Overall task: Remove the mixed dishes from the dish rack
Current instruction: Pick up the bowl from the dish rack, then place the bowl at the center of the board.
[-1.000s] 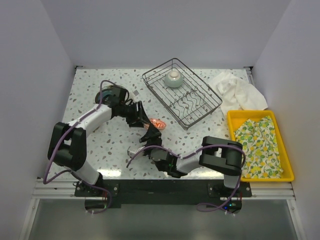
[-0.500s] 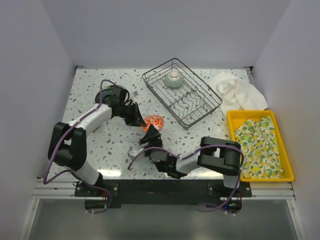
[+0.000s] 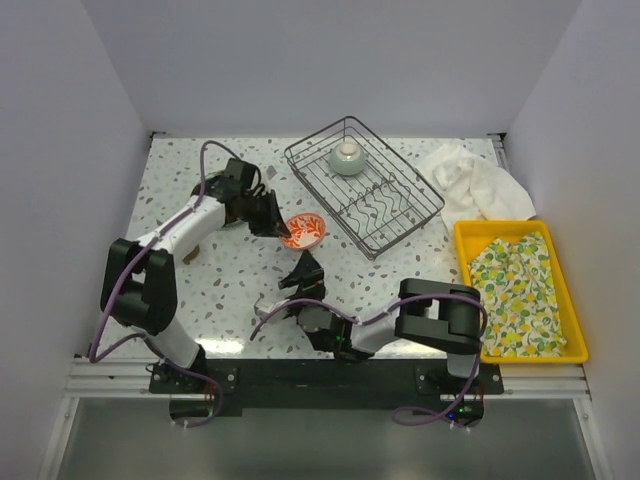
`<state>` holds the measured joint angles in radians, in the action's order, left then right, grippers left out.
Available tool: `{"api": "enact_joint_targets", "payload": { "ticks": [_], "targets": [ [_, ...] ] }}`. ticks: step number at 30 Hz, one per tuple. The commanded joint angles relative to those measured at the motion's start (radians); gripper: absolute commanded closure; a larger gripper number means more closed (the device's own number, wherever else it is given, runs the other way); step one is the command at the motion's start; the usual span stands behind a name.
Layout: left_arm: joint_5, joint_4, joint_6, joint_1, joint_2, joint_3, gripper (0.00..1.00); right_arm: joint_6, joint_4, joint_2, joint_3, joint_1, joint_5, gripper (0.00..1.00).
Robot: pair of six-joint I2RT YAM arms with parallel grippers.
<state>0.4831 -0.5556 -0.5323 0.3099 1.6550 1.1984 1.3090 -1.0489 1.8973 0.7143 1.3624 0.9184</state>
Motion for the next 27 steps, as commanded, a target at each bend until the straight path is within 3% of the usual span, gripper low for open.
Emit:
{"api": "enact_joint_targets", "payload": {
  "ticks": [1,6,9,21,27],
  "targets": [
    [-0.112,0.016,0.031,-0.008,-0.020,0.066,1.00,-0.189,0.153,-0.062,0.025,0.017,0.046,0.01],
    [-0.207,0.060,0.026,-0.014,-0.057,0.018,1.00,-0.512,0.552,-0.181,0.051,0.015,-0.027,0.02],
    [-0.268,0.103,0.015,-0.032,-0.107,-0.049,1.00,-0.643,0.703,-0.227,0.100,0.017,-0.070,0.02],
    [-0.466,0.201,-0.038,-0.152,-0.325,-0.344,1.00,-1.045,1.020,-0.334,0.191,0.015,-0.248,0.02],
    [-0.509,0.263,-0.086,-0.189,-0.406,-0.451,1.00,-1.105,1.090,-0.316,0.238,-0.016,-0.323,0.02]
  ]
}}
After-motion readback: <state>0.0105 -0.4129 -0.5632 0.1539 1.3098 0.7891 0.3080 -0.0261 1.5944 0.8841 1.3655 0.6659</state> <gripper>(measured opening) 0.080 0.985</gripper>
